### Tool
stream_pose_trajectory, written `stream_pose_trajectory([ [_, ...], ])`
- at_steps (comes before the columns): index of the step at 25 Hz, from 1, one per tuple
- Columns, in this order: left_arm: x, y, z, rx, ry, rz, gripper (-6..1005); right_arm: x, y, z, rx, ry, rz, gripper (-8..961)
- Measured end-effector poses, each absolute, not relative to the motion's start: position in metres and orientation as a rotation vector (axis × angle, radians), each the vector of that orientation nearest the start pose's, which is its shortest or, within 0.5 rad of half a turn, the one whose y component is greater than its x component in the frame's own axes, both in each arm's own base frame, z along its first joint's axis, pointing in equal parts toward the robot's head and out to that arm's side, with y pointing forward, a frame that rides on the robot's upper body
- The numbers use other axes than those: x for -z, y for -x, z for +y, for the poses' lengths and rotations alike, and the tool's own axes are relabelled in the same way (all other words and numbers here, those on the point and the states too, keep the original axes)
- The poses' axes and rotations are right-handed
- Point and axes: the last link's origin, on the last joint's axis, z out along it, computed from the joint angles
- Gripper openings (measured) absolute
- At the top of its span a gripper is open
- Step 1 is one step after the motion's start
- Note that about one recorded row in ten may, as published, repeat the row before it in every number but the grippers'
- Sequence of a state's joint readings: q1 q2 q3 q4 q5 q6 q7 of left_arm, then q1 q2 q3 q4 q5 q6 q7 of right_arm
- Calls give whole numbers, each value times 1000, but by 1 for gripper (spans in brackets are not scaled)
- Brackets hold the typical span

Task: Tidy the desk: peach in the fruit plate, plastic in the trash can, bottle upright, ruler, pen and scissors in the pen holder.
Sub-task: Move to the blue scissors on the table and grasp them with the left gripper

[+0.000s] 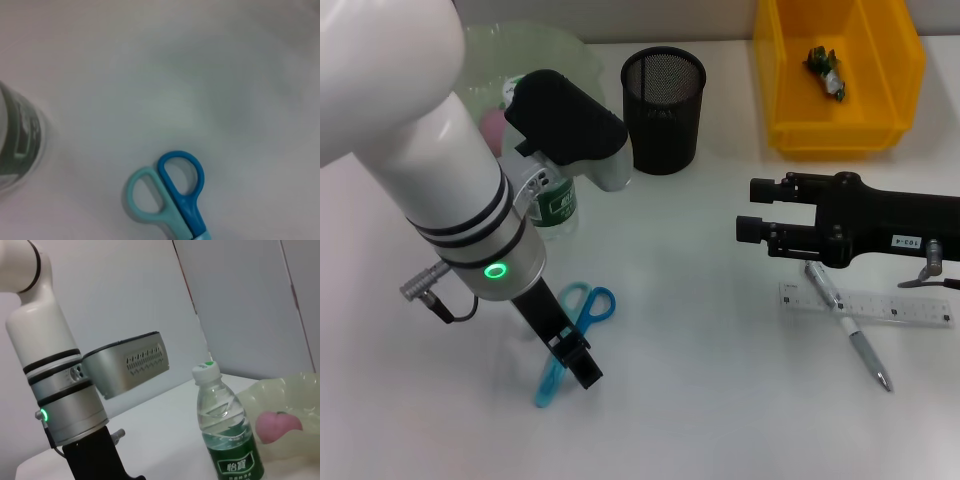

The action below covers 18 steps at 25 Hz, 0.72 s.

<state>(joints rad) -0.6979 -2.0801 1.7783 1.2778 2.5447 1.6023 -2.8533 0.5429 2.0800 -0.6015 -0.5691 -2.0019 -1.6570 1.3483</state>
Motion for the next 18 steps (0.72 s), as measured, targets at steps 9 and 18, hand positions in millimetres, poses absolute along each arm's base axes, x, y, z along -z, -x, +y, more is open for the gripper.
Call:
stream_pose_trajectory([
  [9, 70, 156, 313, -884, 2659, -914, 843, 5, -257, 317, -880, 2742, 664, 650],
  [18, 70, 158, 313, -890, 2651, -910, 843, 5, -257, 317, -880, 2743, 664, 650],
])
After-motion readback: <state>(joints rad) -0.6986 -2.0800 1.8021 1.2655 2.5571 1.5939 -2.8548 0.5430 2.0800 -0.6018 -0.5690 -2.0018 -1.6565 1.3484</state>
